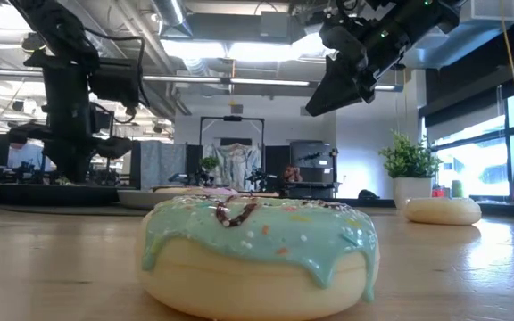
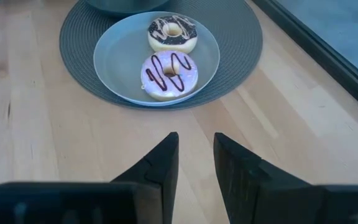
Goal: Pick & Place donuts
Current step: Put the small dark brown donut on the black plate
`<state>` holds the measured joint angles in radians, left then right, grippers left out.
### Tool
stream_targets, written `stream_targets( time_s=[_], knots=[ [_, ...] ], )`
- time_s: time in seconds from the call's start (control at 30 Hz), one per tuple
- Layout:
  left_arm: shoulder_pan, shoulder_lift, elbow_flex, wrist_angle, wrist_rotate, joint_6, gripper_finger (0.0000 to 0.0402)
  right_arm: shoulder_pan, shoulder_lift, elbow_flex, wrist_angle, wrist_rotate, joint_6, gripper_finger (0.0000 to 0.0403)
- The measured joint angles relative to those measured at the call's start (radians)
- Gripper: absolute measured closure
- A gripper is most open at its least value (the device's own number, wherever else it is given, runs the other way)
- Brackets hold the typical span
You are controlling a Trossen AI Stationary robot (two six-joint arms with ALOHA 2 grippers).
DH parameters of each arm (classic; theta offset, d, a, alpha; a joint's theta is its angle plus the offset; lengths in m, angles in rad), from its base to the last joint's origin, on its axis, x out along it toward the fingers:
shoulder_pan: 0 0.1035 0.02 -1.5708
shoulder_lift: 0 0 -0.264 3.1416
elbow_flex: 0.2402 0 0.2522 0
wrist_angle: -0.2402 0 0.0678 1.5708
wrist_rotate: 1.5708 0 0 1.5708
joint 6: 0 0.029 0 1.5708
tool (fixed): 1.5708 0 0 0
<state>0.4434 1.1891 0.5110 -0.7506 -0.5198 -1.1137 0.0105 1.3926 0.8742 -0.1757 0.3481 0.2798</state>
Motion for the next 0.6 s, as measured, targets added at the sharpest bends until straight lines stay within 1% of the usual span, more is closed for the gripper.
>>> stream_targets(
  time_s=[0.27,0.6],
  knots=[
    [0.012,0.012,0.0,0.048,0.006,0.0,0.0388,0.0,0.0,0.0,0.0,0.0,0.0,0.0299],
    [0.012,0.012,0.0,0.044,0.007,0.001,0.0388,0.0,0.0,0.0,0.0,-0.001,0.004,0.0299]
  ],
)
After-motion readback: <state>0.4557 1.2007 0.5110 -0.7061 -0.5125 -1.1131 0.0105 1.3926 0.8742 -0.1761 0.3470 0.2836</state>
